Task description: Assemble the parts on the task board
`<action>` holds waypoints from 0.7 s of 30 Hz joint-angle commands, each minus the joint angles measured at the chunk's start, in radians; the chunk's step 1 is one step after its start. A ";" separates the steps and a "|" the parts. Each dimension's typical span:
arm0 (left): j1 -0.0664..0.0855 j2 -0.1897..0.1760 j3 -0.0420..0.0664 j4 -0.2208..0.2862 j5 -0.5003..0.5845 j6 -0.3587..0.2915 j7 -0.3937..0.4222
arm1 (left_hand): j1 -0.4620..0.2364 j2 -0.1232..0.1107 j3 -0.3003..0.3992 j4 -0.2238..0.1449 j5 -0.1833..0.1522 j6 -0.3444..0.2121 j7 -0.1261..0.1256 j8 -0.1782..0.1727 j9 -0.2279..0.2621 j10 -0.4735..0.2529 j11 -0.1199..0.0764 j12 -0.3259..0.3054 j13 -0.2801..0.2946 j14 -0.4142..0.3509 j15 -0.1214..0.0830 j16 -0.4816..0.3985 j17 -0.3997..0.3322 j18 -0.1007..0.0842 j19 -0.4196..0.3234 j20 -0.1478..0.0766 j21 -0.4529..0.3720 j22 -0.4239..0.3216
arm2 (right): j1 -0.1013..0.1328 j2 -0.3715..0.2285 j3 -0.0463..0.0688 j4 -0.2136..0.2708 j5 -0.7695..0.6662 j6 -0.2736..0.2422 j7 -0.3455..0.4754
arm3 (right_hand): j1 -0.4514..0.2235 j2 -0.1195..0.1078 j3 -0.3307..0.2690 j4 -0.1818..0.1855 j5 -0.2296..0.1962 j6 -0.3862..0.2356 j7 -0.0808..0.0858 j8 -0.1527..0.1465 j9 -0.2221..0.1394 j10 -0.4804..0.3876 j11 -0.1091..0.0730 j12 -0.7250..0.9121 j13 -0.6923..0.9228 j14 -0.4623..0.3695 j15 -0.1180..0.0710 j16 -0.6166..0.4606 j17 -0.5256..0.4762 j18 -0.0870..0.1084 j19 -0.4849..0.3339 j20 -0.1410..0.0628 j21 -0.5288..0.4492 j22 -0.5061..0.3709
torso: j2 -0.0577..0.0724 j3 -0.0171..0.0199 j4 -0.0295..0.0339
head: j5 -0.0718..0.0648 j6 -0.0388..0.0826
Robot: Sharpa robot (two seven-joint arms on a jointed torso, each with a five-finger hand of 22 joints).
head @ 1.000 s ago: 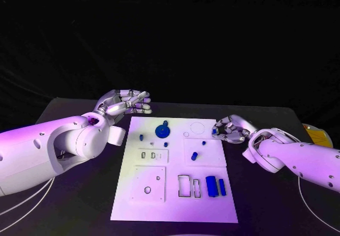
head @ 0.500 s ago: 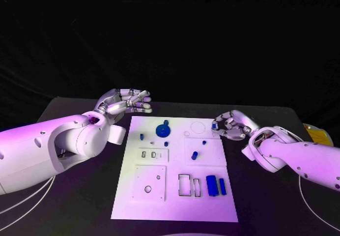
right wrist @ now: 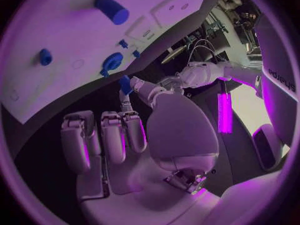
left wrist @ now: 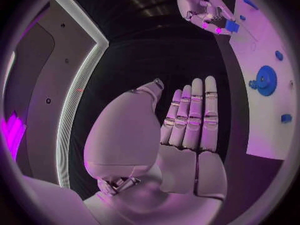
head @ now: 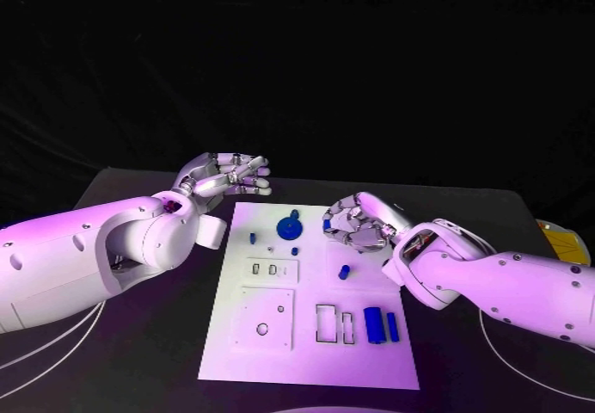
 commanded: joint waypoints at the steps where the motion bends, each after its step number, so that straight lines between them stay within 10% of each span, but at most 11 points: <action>1: 0.000 0.005 0.001 0.000 -0.001 0.022 0.007 | 0.003 0.006 0.001 -0.003 -0.005 -0.003 0.001 0.001 0.000 0.000 0.006 -0.001 0.000 -0.009 0.001 0.004 0.001 0.012 -0.008 -0.002 0.004 -0.002 | -0.006 0.037 -0.003 0.002 -0.070 0.023 -0.052 | -0.008 0.005 0.001 0.007 0.005 0.016 -0.019 0.012 0.017 0.017 -0.006 0.001 0.146 0.094 -0.006 0.004 0.216 -0.016 0.091 -0.009 -0.006 0.246 | 0.000 -0.0008 0.0004 | 0.008 -0.002; 21: 0.000 0.009 0.001 0.006 -0.001 0.023 0.005 | 0.003 0.006 0.001 -0.003 -0.005 -0.003 0.001 0.001 0.000 0.000 0.006 -0.001 0.000 -0.009 0.001 0.004 0.001 0.012 -0.008 -0.002 0.004 -0.002 | -0.069 0.204 -0.015 -0.070 -0.202 0.095 -0.189 | -0.023 -0.001 -0.003 0.011 0.012 0.008 -0.018 0.012 0.017 0.011 -0.005 -0.005 0.139 0.091 -0.006 0.000 0.203 -0.013 0.084 -0.010 -0.014 0.239 | 0.004 0.0008 -0.0011 | 0.027 -0.008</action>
